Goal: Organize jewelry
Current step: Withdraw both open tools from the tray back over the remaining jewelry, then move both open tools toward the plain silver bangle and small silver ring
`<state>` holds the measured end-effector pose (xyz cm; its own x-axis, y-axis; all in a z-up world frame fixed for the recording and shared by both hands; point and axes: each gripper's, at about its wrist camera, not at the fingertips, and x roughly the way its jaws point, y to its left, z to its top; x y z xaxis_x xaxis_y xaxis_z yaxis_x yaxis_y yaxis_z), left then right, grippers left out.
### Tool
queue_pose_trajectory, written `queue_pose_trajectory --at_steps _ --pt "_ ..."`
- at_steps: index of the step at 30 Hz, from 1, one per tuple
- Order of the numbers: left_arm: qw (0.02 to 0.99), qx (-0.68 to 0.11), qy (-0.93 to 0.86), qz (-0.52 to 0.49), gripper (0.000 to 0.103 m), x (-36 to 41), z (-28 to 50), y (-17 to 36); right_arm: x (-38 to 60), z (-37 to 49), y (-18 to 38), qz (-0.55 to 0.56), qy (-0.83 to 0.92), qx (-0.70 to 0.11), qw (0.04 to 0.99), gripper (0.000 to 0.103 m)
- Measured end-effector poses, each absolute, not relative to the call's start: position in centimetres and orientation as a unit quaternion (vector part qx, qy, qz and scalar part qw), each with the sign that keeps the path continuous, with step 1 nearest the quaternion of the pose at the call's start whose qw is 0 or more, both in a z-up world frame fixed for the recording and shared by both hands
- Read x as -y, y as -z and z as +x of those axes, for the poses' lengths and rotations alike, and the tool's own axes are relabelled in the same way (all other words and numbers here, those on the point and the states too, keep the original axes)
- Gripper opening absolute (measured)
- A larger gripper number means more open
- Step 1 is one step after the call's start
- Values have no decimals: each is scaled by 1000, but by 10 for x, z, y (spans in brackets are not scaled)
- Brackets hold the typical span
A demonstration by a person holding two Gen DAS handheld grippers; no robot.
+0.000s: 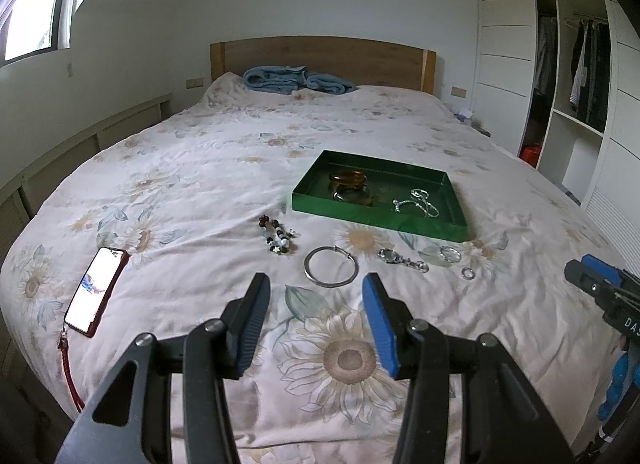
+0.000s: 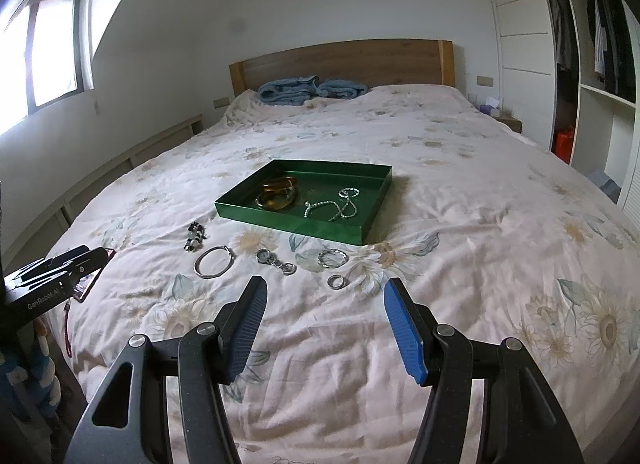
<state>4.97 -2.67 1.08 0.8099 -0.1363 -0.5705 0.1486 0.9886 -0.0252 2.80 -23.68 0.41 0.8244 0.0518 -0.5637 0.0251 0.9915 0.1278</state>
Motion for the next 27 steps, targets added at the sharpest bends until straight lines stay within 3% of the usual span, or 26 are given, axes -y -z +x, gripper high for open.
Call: queue_pose_trajectory --at_steps 27 --pt "948 -309 77 31 46 31 68 14 242 50 24 65 0 -319 946 60"
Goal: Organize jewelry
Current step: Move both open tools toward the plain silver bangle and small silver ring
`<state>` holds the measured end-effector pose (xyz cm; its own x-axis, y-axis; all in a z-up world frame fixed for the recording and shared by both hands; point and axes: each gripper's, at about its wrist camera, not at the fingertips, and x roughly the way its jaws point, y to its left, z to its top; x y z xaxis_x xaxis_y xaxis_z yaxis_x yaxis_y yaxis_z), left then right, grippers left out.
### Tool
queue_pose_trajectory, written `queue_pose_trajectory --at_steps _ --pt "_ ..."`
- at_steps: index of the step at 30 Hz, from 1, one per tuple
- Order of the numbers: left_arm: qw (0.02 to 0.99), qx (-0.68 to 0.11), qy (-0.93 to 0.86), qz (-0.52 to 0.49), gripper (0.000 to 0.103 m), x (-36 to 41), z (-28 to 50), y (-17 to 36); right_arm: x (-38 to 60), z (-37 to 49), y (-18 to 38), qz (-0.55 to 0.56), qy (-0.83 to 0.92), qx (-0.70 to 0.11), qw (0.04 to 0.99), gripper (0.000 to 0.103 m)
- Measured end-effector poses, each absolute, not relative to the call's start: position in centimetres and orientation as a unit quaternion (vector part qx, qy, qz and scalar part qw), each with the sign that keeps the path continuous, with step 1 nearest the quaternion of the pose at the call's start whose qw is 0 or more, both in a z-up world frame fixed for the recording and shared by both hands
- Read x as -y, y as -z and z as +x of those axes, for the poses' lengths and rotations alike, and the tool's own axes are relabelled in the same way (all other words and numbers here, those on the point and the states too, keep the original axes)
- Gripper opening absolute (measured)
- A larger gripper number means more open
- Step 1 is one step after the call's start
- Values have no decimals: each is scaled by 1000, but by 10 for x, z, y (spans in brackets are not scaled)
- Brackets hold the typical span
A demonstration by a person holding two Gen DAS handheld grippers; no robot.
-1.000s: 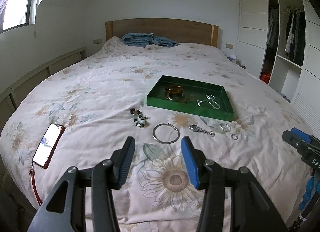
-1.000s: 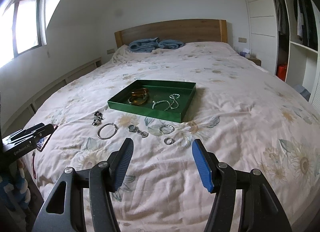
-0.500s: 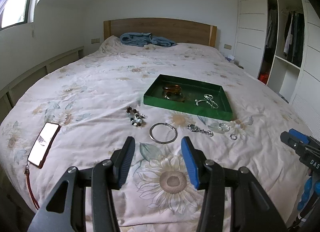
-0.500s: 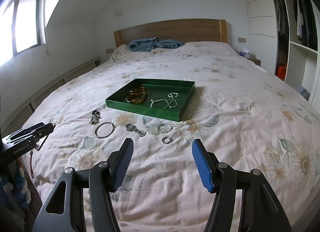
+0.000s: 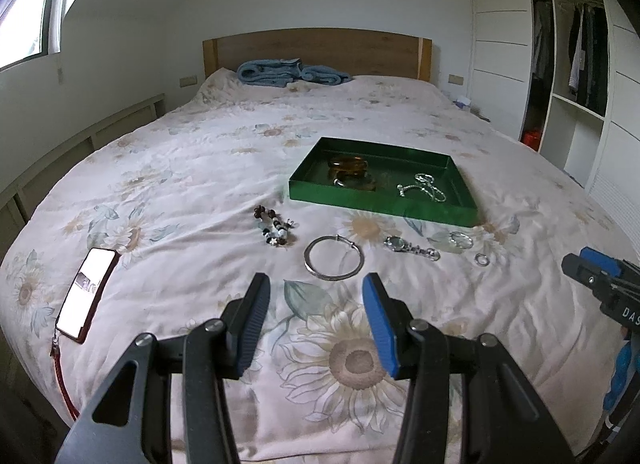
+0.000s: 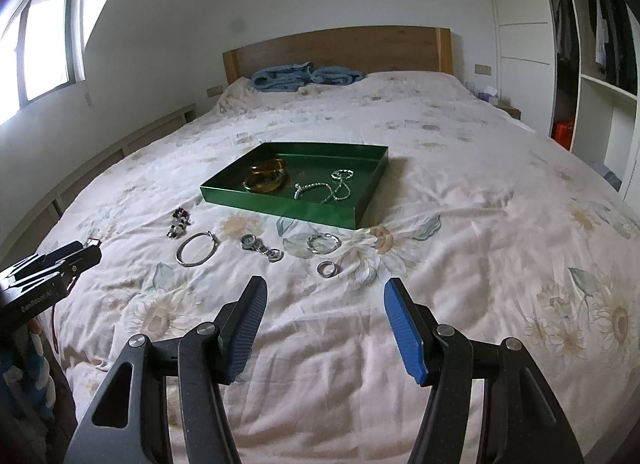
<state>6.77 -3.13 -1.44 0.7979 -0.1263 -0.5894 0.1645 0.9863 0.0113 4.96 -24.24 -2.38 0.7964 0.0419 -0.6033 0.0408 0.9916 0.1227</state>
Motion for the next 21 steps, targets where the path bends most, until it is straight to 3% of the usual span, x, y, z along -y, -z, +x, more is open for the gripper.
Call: queue_pose_trajectory --at_steps 21 --pt "944 -320 64 39 46 28 83 31 240 65 41 65 2 -333 941 60"
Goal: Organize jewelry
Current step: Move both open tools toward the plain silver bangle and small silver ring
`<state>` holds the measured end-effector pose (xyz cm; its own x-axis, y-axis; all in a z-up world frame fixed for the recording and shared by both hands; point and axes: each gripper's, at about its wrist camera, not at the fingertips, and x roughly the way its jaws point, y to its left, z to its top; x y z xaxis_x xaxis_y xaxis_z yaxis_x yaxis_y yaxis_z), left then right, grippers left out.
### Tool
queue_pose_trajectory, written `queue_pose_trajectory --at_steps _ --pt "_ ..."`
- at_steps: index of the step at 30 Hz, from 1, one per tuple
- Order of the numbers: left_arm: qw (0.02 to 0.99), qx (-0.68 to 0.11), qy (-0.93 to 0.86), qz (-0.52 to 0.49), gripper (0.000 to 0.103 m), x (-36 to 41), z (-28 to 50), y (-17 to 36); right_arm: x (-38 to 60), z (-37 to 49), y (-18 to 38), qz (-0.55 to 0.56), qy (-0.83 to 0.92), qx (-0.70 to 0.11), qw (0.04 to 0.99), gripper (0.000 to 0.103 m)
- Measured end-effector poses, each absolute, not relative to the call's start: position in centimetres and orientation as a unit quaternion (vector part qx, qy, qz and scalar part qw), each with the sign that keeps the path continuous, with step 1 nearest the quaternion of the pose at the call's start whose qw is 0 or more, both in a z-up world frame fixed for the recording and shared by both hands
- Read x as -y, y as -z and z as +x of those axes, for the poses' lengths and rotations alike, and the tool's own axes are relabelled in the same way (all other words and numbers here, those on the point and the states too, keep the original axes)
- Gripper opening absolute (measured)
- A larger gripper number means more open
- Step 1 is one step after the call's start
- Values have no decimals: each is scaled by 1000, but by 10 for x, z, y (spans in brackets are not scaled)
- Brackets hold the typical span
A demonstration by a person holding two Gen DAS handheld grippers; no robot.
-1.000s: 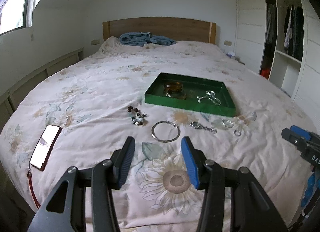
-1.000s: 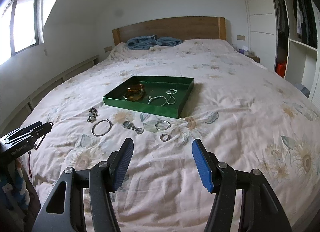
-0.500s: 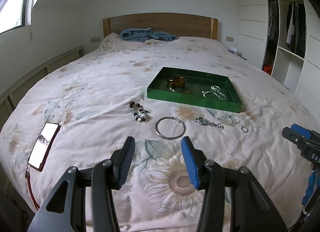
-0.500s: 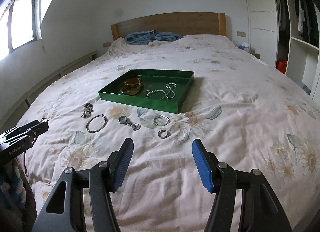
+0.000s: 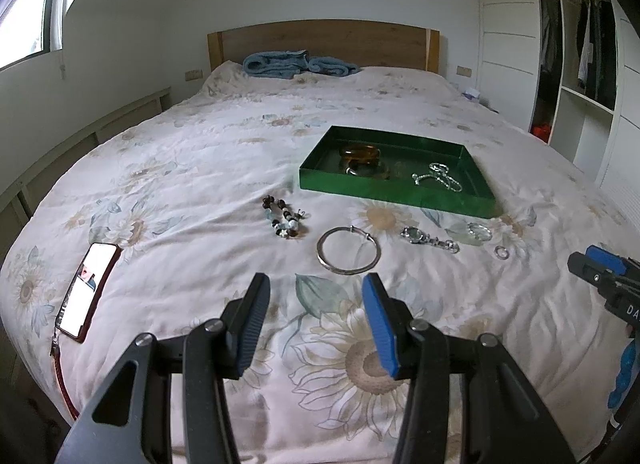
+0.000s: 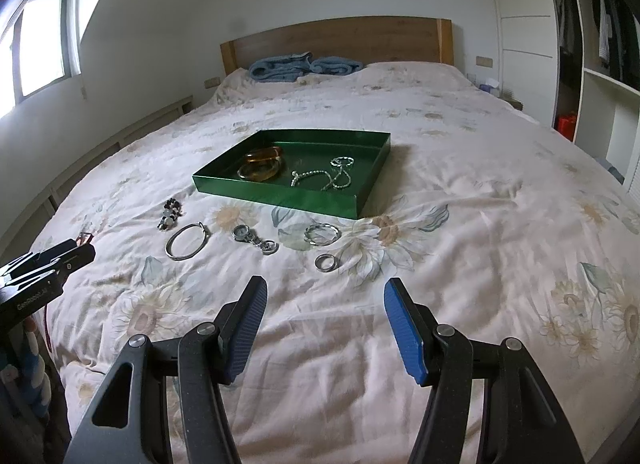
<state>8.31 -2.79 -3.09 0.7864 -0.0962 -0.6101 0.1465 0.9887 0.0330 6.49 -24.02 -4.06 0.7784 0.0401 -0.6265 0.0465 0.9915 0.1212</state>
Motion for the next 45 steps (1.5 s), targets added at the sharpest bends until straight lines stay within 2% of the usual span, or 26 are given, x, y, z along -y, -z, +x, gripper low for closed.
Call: queue_pose_trajectory --at_steps 45 --pt "945 -321 54 32 46 15 90 39 244 72 47 64 2 -331 941 60"
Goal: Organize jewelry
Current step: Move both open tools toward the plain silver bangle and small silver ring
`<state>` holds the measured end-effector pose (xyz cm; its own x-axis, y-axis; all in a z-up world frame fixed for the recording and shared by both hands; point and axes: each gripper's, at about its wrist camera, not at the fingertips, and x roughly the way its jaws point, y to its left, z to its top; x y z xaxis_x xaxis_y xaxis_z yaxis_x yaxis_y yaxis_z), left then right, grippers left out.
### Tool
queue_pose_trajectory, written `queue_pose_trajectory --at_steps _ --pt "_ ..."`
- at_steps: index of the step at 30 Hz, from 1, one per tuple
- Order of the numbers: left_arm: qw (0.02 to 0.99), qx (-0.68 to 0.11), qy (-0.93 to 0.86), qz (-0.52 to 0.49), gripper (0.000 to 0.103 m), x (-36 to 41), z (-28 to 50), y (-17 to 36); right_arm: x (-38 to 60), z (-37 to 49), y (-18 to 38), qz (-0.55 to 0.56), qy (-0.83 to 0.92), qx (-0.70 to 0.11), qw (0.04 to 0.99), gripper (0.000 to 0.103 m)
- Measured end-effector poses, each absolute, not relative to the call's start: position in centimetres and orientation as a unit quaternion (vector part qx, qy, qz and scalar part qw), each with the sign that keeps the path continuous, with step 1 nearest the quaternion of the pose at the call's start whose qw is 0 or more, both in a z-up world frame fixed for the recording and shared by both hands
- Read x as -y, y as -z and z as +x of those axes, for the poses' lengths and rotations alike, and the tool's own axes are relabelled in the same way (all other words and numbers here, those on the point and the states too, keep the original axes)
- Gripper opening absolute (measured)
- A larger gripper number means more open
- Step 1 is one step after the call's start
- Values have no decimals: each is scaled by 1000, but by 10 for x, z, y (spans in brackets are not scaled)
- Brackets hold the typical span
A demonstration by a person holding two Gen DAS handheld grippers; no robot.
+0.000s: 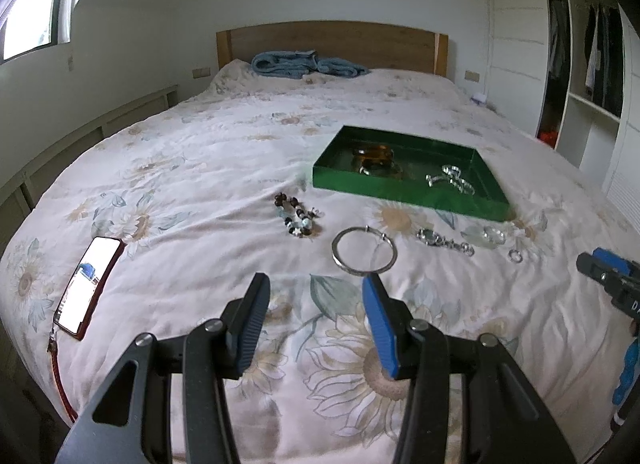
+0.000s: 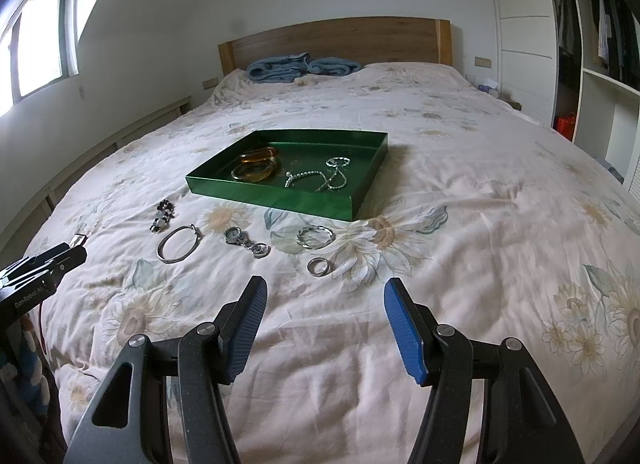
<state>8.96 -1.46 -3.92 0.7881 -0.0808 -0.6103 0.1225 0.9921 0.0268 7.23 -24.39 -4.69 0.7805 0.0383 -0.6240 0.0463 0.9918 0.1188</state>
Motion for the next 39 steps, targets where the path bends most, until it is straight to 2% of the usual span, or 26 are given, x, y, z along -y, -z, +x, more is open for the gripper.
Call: queue_pose_trajectory --at_steps 28,39 --pt "942 -329 55 33 46 12 91 42 249 75 53 67 5 -328 942 60" --pt "946 -321 37 15 46 -14 80 33 248 61 40 69 8 -313 947 60"
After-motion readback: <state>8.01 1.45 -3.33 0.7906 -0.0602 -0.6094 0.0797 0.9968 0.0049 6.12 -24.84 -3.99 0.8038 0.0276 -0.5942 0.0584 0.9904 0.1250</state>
